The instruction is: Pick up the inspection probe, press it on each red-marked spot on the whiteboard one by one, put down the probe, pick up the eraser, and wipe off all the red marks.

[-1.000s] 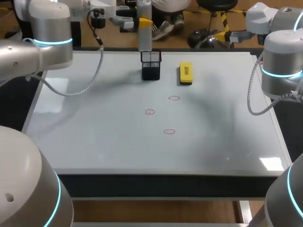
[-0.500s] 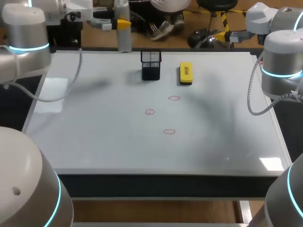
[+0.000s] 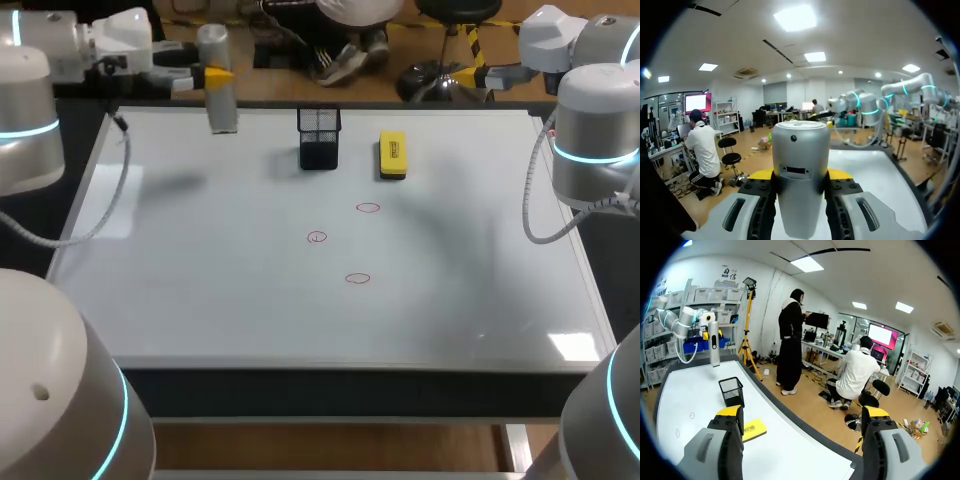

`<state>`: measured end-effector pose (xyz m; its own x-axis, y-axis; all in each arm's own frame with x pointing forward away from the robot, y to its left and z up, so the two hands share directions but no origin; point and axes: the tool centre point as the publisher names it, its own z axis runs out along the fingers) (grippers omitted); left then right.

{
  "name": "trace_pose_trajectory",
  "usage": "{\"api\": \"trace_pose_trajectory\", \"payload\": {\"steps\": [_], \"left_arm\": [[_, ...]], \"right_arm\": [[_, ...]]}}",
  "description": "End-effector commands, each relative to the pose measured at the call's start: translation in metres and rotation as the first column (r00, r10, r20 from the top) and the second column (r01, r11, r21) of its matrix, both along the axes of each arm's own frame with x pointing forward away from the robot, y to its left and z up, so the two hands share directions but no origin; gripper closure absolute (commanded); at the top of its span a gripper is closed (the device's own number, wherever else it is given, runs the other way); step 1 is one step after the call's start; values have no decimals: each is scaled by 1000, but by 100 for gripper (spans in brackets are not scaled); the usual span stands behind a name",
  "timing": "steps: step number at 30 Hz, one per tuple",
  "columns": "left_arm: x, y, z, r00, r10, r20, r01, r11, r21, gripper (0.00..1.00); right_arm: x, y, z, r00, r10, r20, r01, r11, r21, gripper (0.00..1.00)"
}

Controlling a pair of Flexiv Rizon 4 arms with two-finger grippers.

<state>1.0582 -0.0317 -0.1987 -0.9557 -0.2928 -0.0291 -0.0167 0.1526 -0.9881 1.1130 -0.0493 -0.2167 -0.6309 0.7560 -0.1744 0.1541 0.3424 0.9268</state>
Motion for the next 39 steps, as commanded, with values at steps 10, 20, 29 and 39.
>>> {"api": "trace_pose_trajectory", "payload": {"steps": [10, 20, 29, 39], "left_arm": [[-4, 29, -25, 999, 33, 9, -33, 999, -9, 100], [-3, 33, -29, 999, 45, 0, -45, 999, -4, 100], [-3, 33, -29, 999, 45, 0, -45, 999, -4, 100], [-3, 33, -29, 999, 45, 0, -45, 999, -4, 100]], "right_arm": [[1, 0, 0, 1000, 1, -1, -1, 1000, 0, 0], [1, 0, 0, 1000, 1, -1, -1, 1000, 0, 0], [1, 0, 0, 1000, 1, -1, -1, 1000, 0, 0], [7, 24, -18, 881, 358, -310, -441, 859, -260, 0]]}}
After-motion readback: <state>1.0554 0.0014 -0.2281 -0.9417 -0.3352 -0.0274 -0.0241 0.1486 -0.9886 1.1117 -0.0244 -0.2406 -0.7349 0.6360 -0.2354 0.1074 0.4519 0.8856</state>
